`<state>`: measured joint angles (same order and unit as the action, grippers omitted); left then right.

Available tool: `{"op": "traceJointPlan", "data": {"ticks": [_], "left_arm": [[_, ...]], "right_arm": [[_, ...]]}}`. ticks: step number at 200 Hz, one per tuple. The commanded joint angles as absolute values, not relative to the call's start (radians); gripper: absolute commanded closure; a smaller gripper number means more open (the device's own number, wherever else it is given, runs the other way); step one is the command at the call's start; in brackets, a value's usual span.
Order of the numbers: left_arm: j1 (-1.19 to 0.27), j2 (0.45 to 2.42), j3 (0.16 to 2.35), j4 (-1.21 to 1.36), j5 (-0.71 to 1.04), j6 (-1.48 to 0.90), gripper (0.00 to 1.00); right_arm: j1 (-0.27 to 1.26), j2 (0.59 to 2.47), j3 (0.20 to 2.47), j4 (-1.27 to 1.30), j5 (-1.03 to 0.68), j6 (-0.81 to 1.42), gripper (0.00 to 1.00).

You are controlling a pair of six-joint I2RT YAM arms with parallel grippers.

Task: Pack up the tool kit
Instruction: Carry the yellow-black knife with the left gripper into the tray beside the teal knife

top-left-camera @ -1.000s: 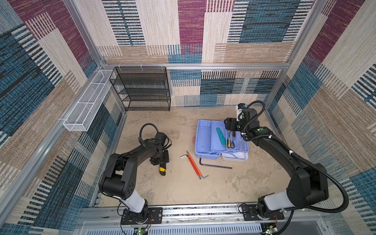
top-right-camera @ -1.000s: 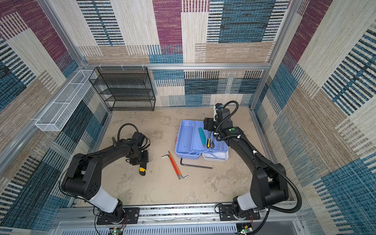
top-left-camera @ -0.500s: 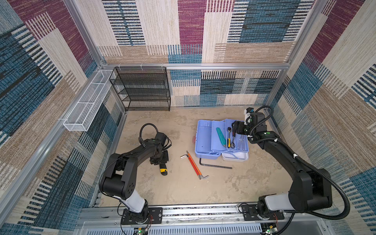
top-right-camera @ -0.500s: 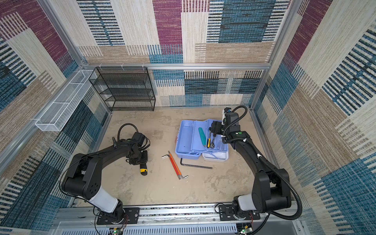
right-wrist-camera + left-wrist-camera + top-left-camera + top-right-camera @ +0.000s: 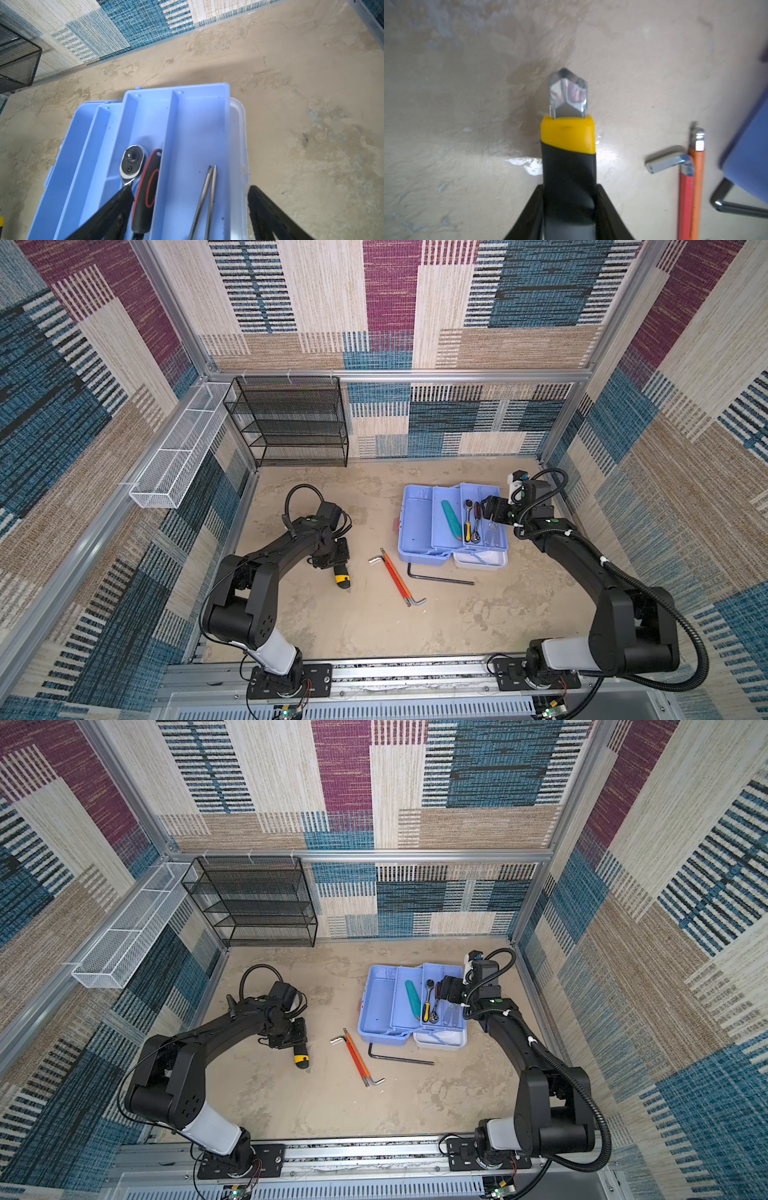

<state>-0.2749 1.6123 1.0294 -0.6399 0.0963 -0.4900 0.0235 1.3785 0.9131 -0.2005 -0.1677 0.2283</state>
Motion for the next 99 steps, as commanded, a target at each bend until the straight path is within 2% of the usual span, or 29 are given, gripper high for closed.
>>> {"op": "traceJointPlan", "data": {"ticks": [1, 44, 99], "left_arm": [[-0.287, 1.595, 1.078, -0.647, 0.144, -0.531, 0.95], [-0.395, 1.669, 1.314, -0.645, 0.190, -0.565, 0.94], [-0.555, 1.958, 1.754, -0.646, 0.281, -0.605, 0.94]], "right_arm": [[0.020, 1.368, 0.904, -0.133, -0.217, 0.236, 0.12], [0.014, 1.385, 0.888, -0.108, -0.250, 0.238, 0.12], [0.005, 1.385, 0.865, -0.089, -0.288, 0.237, 0.12]]}}
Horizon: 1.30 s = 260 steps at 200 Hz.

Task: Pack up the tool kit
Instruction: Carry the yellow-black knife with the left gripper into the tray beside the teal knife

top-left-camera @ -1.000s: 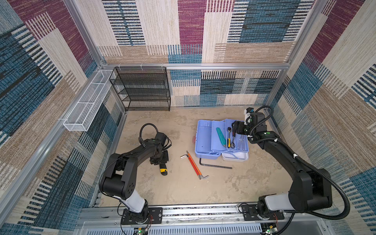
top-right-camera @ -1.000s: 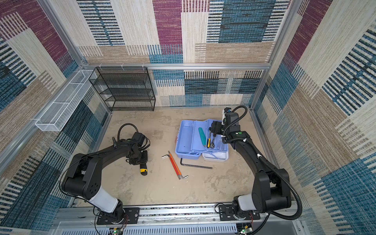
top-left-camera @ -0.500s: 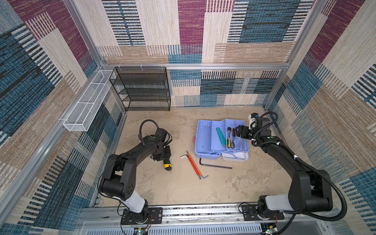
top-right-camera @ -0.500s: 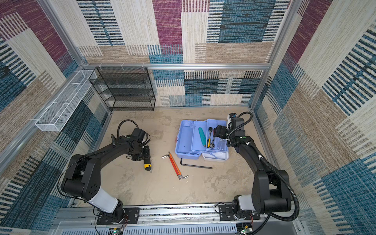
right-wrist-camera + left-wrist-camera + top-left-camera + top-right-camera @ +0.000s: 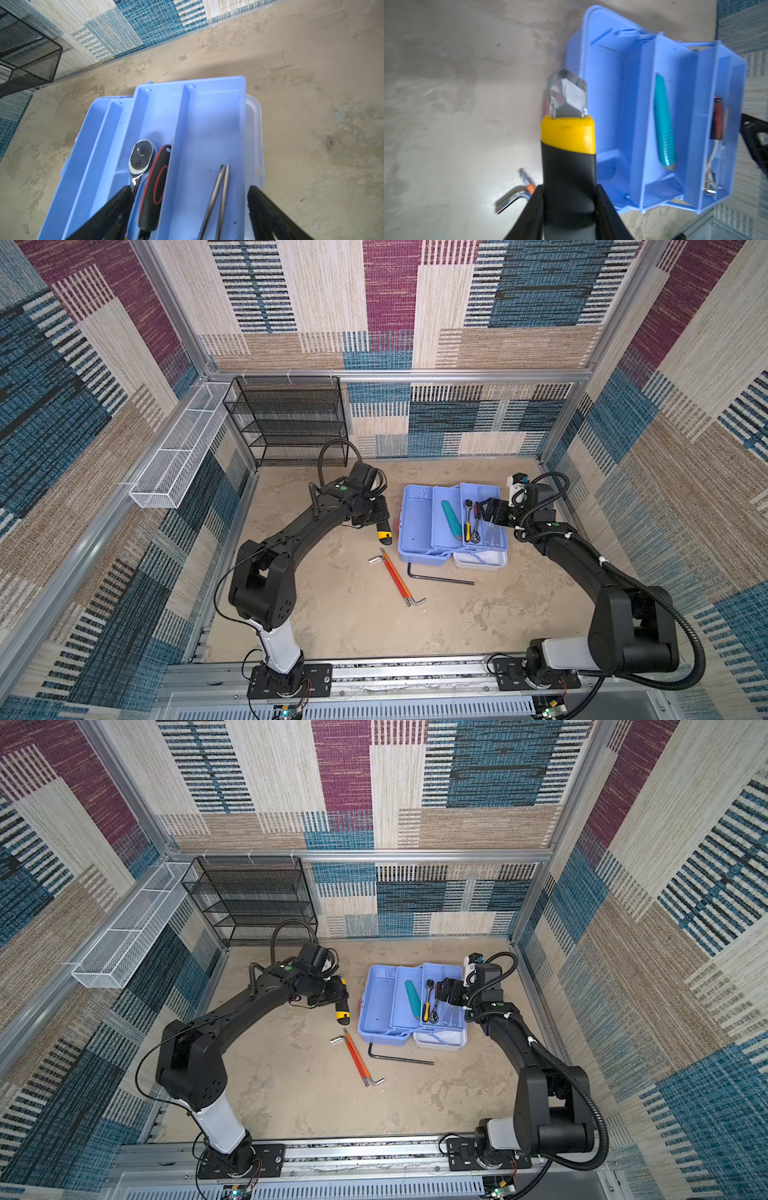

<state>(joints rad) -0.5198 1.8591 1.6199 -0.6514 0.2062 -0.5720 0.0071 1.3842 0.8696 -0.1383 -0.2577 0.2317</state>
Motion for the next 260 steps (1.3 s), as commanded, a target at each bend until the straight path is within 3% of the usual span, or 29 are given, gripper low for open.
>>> {"op": "traceJointPlan", "data": {"ticks": [1, 68, 147, 201, 260], "left_arm": [[-0.557, 1.964, 1.762, -0.645, 0.284, -0.607, 0.94], [-0.638, 2.220, 2.099, -0.647, 0.368, -0.685, 0.94], [-0.669, 2.294, 2.096, -0.646, 0.379, -0.703, 0.92], [-0.669, 2.321, 2.099, -0.662, 0.377, -0.697, 0.76], [-0.666, 2.291, 2.095, -0.688, 0.354, -0.695, 0.47]], "right_arm": [[0.005, 1.385, 0.864, -0.089, -0.289, 0.238, 0.12], [0.002, 1.382, 0.861, -0.086, -0.313, 0.235, 0.13], [-0.001, 1.383, 0.855, -0.083, -0.318, 0.230, 0.13], [-0.004, 1.422, 0.872, -0.080, -0.354, 0.226, 0.16], [-0.004, 1.464, 0.899, -0.081, -0.385, 0.222, 0.18]]}}
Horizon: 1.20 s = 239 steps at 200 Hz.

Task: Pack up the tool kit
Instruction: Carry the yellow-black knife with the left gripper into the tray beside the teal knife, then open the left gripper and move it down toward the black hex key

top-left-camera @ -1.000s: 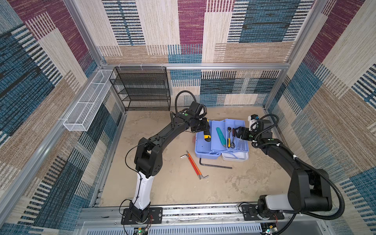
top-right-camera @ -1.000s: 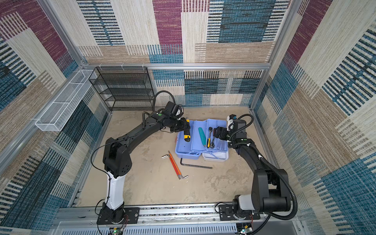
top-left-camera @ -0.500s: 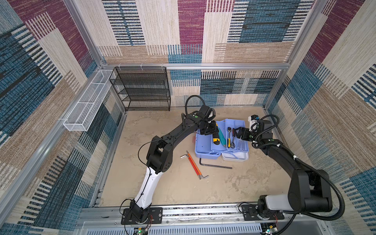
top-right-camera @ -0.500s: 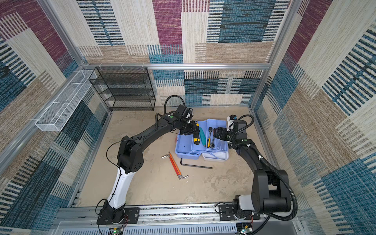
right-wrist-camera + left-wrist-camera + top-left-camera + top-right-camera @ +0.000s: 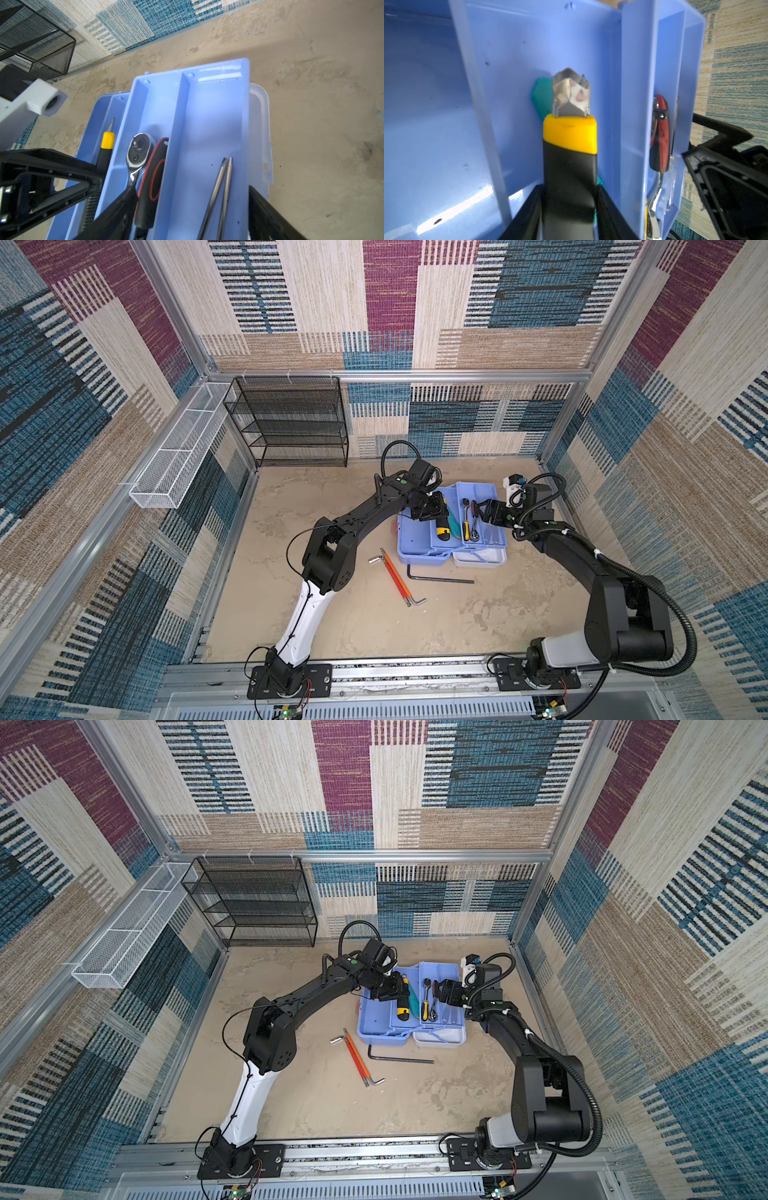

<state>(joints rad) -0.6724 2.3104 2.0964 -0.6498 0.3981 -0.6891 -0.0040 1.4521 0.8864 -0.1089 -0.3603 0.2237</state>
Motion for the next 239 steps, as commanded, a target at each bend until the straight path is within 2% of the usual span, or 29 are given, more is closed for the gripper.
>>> {"op": "traceJointPlan", "data": {"ticks": [1, 30, 121, 169, 239], "left_arm": [[-0.667, 2.291, 2.095, -0.688, 0.354, -0.694, 0.46], [-0.667, 2.272, 2.097, -0.694, 0.345, -0.695, 0.44], [-0.663, 2.193, 2.068, -0.736, 0.289, -0.637, 0.46], [-0.654, 2.146, 1.968, -0.736, 0.279, -0.600, 0.45], [-0.624, 2.098, 1.818, -0.682, 0.313, -0.599, 0.46]], "right_arm": [[-0.004, 1.465, 0.899, -0.081, -0.385, 0.222, 0.18], [-0.004, 1.492, 0.918, -0.077, -0.409, 0.219, 0.19], [-0.005, 1.534, 0.978, -0.099, -0.424, 0.184, 0.23], [-0.004, 1.582, 1.030, -0.113, -0.454, 0.173, 0.24], [-0.002, 1.686, 1.147, -0.116, -0.522, 0.212, 0.31]]}}
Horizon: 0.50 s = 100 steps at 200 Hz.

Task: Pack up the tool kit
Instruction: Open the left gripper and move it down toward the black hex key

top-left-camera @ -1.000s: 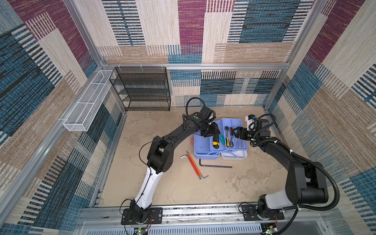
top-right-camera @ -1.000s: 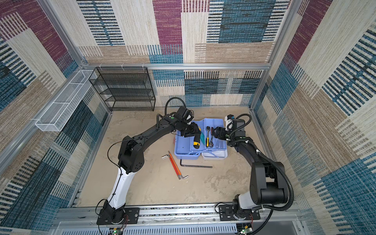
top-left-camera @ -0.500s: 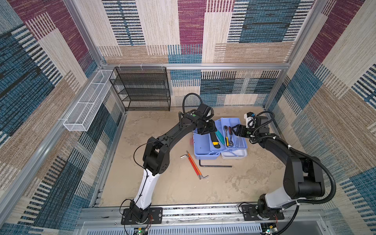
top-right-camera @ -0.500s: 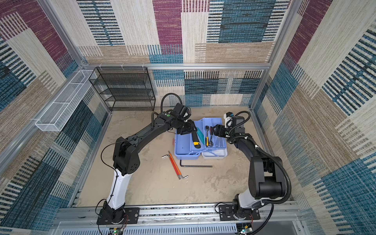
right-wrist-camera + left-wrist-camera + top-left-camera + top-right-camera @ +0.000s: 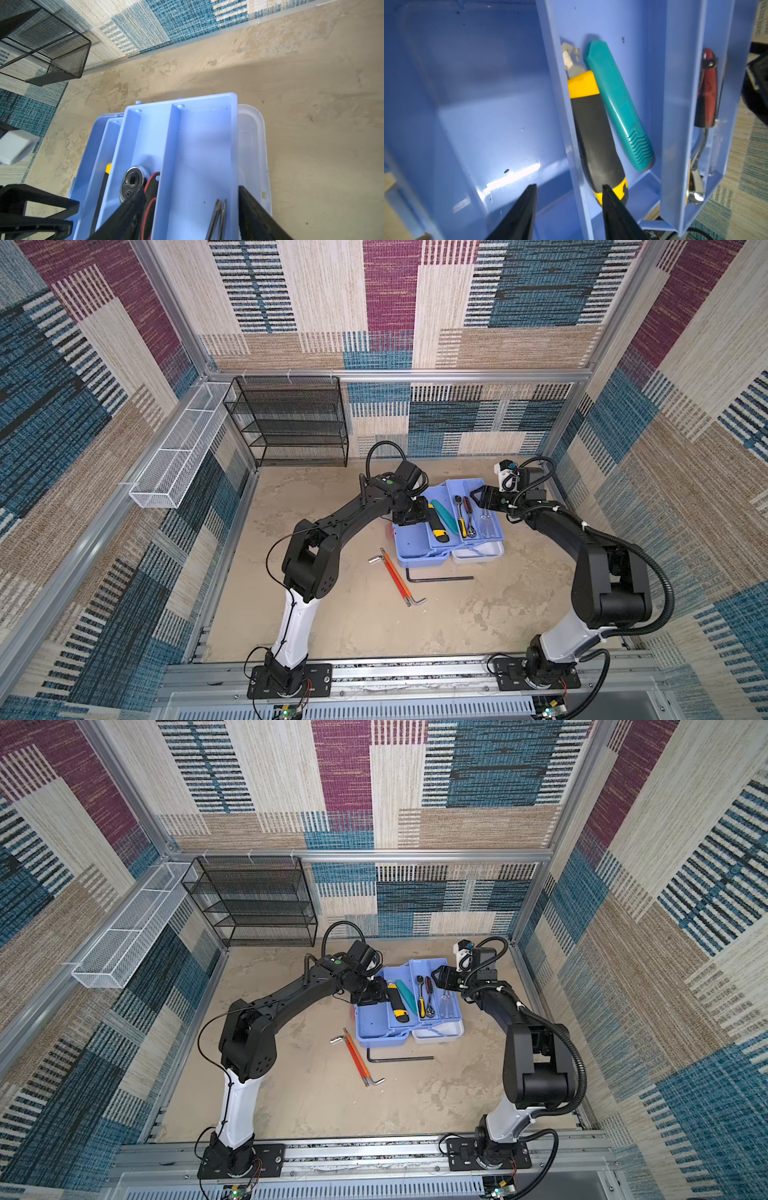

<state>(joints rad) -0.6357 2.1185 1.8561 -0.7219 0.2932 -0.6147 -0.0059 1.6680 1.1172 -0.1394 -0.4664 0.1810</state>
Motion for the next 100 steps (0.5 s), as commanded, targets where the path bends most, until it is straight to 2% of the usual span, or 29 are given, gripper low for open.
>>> {"op": "traceJointPlan", "data": {"ticks": [1, 34, 69, 100], "left_arm": [[-0.623, 2.097, 1.816, -0.681, 0.315, -0.600, 0.46], [-0.603, 2.074, 1.758, -0.625, 0.340, -0.613, 0.46], [-0.595, 2.038, 1.718, -0.606, 0.339, -0.589, 0.45], [-0.593, 1.983, 1.650, -0.593, 0.307, -0.562, 0.37]], "right_arm": [[-0.003, 1.686, 1.148, -0.116, -0.523, 0.212, 0.31], [0.000, 1.720, 1.201, -0.115, -0.533, 0.235, 0.31], [0.000, 1.710, 1.222, -0.147, -0.466, 0.219, 0.26], [0.000, 1.628, 1.174, -0.164, -0.380, 0.190, 0.19]]}}
